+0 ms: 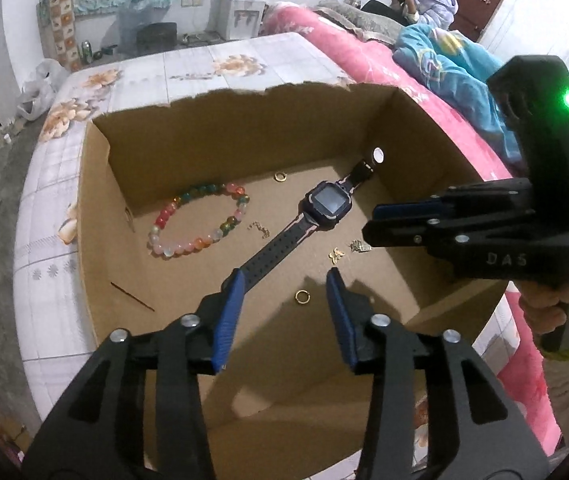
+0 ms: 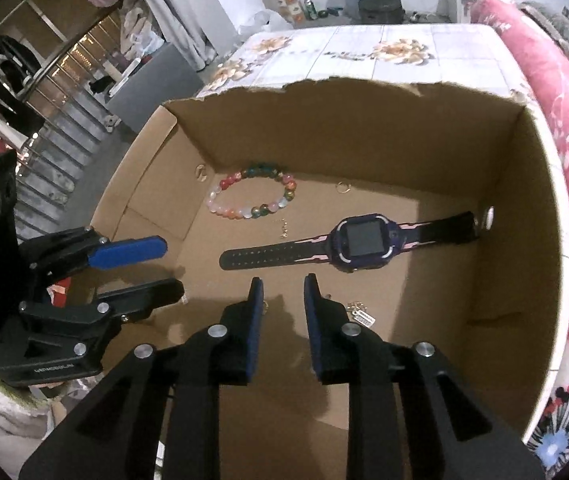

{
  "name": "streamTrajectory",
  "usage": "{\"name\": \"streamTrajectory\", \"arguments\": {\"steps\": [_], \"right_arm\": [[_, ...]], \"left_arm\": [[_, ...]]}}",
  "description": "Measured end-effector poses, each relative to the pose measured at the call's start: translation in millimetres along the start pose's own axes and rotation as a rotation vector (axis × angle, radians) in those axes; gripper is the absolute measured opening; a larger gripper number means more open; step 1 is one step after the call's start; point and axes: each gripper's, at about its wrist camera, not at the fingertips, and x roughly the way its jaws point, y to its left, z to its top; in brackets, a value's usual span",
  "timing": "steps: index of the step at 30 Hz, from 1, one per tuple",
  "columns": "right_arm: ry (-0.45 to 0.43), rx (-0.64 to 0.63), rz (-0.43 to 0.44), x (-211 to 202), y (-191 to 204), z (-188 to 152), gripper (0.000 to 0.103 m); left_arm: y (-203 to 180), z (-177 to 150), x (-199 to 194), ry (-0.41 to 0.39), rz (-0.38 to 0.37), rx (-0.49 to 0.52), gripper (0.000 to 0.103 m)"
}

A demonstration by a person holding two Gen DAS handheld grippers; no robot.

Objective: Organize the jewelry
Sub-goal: 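Carry the silver charm and gold flower charm into the box with both grippers and release, then withdraw both grippers from the box to the orange bead bracelet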

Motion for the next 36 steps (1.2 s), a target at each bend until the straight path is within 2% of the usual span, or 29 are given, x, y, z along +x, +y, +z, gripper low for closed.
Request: {"name": "streamTrajectory", "arguments": {"steps": [4,5,7,8,11,13,14,17,20,24,26,29,30,31,36], "right_arm": [[-0.066,-0.020,0.005,-20.7,5.6,-5.8,0.033],[-0.100,-0.029,0.012,-31.5,8.4,-9.6,0.035],[-0.174,-0.048,0.021,-56.0,14.6,-20.0,0.045],[-0.206,-0.055,0.023,-67.0,17.3,-25.1,0.047],[-0.342,-0.093,0.032,-112.4,27.6,-55.6,0.059],[-0.416,-0.113,0.032,-134.7,31.5,-76.3,0.069],[-0.469,-0.123,0.025,-148.9,33.5,-95.5,0.071],[-0.524,-0.128,0.013,-162.4,35.3,-134.9,0.079],[-0.482,-0.102,-0.011,-149.2,34.4,-167.9,0.083],[-0.343,-0.021,-0.065,-102.7,28.6,-196.0,0.083],[-0.266,0.020,-0.114,-78.0,25.4,-203.0,0.083],[-0.185,0.076,-0.281,-51.2,17.7,-207.7,0.083],[-0.170,0.087,-0.322,-46.8,15.4,-209.6,0.083],[-0.161,0.100,-0.340,-44.4,12.8,-210.2,0.083],[-0.108,0.142,-0.397,-31.3,1.6,-208.5,0.083]], "left_arm": [[-8.4,-2.0,-19.2,-0.058,0.013,0.023,0.054],[-10.8,-3.1,-25.7,-0.077,0.013,0.030,0.059],[-16.5,-8.0,-44.8,-0.133,0.018,0.043,0.071],[-18.9,-11.3,-54.0,-0.158,0.021,0.048,0.074],[-25.9,-30.0,-89.5,-0.253,0.011,0.069,0.085],[-29.1,-46.9,-111.2,-0.311,0.003,0.079,0.089],[-30.2,-57.8,-121.1,-0.337,0.002,0.083,0.092],[-31.7,-90.0,-136.6,-0.371,-0.013,0.090,0.095],[-29.1,-122.1,-125.8,-0.327,-0.047,0.045,0.095],[-25.9,-147.4,-75.6,-0.167,-0.052,-0.041,0.095],[-26.1,-156.5,-41.1,-0.071,0.036,-0.085,0.095],[-22.6,-161.9,-8.0,0.015,0.136,-0.128,0.095],[-21.7,-162.5,-1.4,0.030,0.159,-0.142,0.095],[-23.9,-162.6,-1.1,0.012,0.181,-0.137,0.095],[-33.9,-161.1,7.9,-0.005,0.275,-0.110,0.095]]}}
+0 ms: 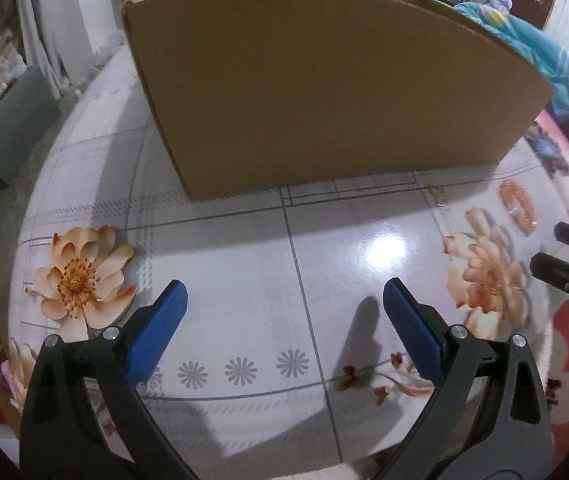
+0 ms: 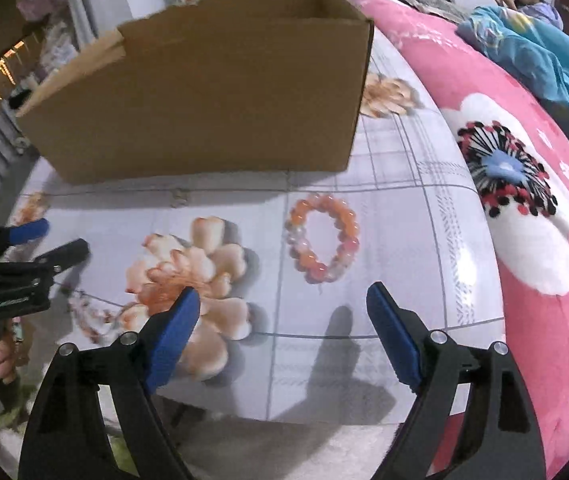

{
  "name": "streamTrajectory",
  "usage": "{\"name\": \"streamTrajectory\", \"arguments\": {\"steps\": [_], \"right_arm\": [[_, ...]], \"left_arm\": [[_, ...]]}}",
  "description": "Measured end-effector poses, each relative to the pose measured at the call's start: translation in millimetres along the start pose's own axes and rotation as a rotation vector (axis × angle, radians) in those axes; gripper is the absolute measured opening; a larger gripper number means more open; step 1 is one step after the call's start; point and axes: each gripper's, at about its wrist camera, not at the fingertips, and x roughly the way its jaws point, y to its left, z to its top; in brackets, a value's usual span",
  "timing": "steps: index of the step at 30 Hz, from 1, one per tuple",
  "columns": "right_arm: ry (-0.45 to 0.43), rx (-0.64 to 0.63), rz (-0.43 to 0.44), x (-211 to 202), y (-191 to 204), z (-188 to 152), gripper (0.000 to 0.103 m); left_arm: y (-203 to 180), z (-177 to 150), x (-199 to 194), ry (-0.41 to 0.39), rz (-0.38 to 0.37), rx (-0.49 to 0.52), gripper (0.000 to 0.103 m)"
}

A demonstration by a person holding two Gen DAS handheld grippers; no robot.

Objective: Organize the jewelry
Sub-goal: 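Withdraw both grippers from the box to the orange bead bracelet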

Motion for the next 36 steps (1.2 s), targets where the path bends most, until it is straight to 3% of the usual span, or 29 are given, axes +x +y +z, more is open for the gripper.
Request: {"name": "streamTrajectory", "arguments": {"steps": [5,10,36], "right_arm": [[0.041,-0.022,-0.062,15.4,2.9,1.3,0.084],[0.034,-0.031,-0.095,20.2,0.2,3.8,0.097],[0.056,-0.030,-0.049,26.2,-5.8,8.7,0.097]], "left_arm": [[-8.9,0.2,4.4,-0.014,0.048,-0.013,0.095],[-16.8,1.6,5.7,-0.002,0.061,-0.034,0.095],[-16.1,6.9,7.7,0.007,0.063,-0.038,0.095]]}}
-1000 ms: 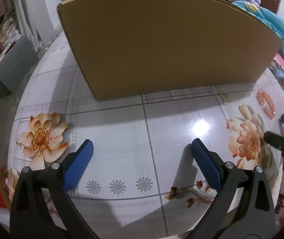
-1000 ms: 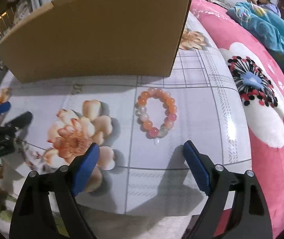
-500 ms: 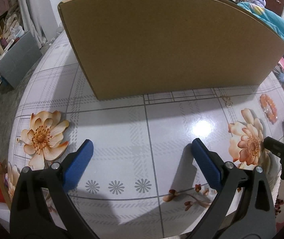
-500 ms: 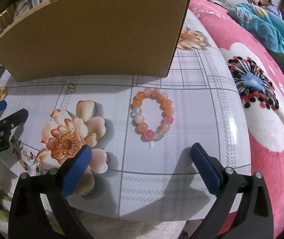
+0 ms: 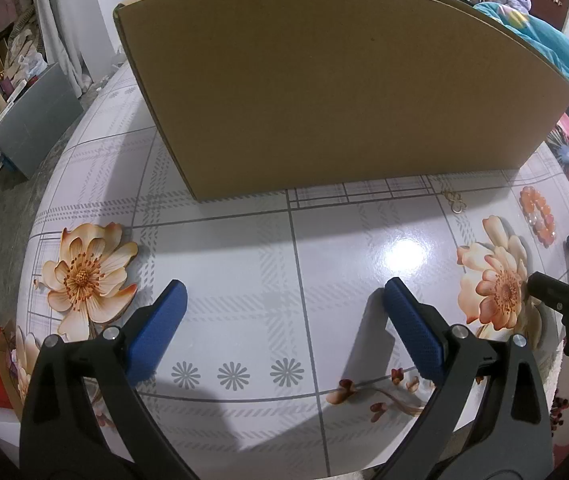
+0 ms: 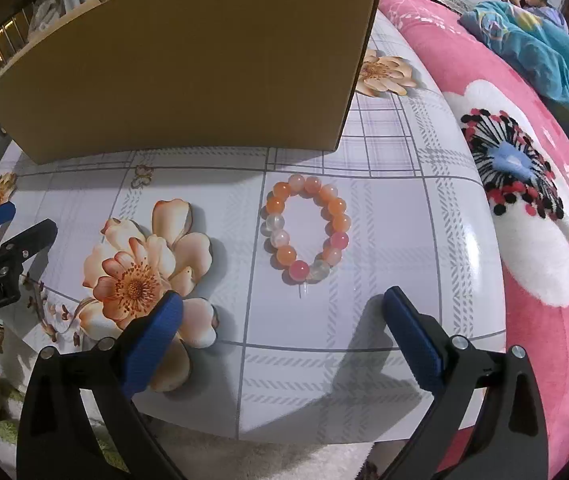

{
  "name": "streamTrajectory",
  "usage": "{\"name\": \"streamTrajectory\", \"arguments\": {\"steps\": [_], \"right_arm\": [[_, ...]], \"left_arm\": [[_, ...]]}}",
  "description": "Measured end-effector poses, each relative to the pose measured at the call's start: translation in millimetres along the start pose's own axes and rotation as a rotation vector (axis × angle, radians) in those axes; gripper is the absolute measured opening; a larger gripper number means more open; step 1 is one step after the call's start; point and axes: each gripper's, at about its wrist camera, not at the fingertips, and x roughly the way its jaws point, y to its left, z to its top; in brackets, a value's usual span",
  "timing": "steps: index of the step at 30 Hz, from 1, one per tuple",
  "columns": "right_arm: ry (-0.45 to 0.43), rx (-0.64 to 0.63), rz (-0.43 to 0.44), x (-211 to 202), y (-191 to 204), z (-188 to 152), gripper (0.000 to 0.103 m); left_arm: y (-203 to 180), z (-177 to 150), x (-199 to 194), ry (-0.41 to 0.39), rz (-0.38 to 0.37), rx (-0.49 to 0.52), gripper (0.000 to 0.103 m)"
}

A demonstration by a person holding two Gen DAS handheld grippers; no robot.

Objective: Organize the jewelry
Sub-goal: 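Withdraw both grippers from the box to the orange bead bracelet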

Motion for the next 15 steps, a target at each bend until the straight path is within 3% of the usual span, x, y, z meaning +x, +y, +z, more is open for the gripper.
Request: {"name": "streamTrajectory", "arguments": {"steps": [4,9,15], "right_arm": [[-0.036,-0.012,-0.003,-1.5,0.9,-5.4,0.097],[-0.019,-0.050,-0.004,-5.4,2.6,-3.1,0.097],[-0.204,-0.087,0.122,-42.0,24.2,5.9,0.097]], "left_arm": [[0.9,-1.0,-0.1,0.000,-0.003,0.005,0.095],[2.0,-4.2,-1.1,-0.014,-0.009,0.016,0.095],[3.1,-7.0,-1.1,-0.021,-0.033,0.055,0.095]]}}
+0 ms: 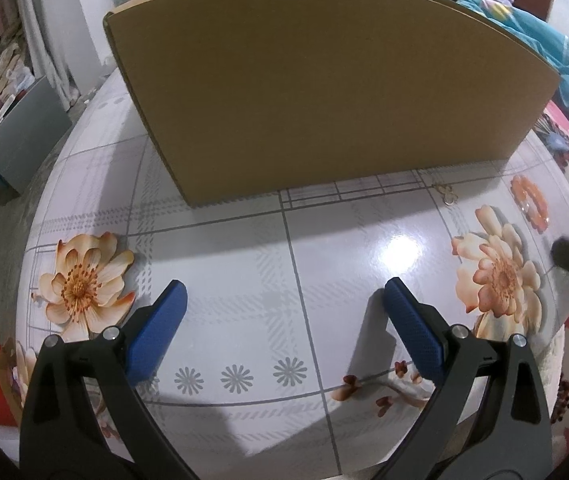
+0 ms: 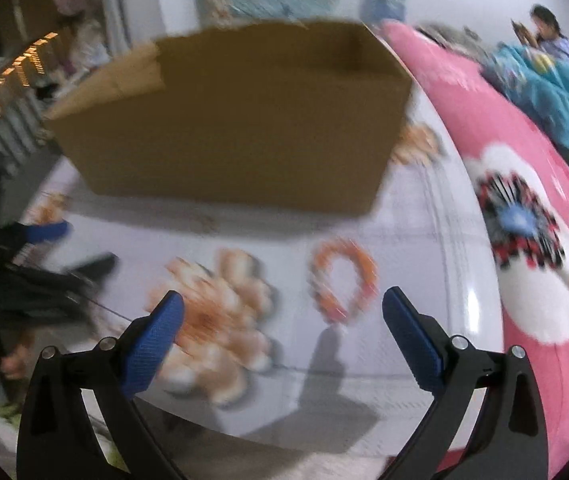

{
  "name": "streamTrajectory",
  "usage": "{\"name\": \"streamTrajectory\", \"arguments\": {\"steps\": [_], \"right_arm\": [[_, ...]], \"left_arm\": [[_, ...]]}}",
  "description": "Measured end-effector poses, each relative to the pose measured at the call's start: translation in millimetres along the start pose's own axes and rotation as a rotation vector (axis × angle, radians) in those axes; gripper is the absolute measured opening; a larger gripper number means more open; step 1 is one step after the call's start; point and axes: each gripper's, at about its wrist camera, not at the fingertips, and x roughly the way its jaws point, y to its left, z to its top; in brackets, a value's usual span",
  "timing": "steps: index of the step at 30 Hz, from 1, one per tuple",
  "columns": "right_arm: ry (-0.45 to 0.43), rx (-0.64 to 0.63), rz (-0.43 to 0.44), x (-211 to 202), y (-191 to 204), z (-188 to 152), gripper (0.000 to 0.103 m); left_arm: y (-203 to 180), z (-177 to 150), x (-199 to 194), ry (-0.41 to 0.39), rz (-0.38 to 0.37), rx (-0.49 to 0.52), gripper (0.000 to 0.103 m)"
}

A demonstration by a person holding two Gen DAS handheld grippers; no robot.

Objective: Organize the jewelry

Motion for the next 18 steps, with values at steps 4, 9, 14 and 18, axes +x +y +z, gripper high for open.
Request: {"name": "streamTrajectory", "arguments": {"steps": [4,9,14,18], "right_arm": [[-0.047,-0.062,0.053,3.3,20.6,14.0,0.092],[-0.037,-0.101,0.081,32.4,35.0,33.8,0.072],[0.005,-0.094,0.115,55.3,42.5,38.2,0.043],[0.022,-0.129,0.106,65.1,51.0,35.8,0.028]], "left_arm": [[1.1,0.4,0.4,0.000,-0.006,0.009,0.095],[2.4,-0.8,0.1,-0.007,-0.012,0.020,0.095],[3.1,-2.1,-0.4,-0.010,-0.013,0.022,0.095],[3.7,-2.8,-0.9,-0.013,-0.014,0.024,0.095]]}}
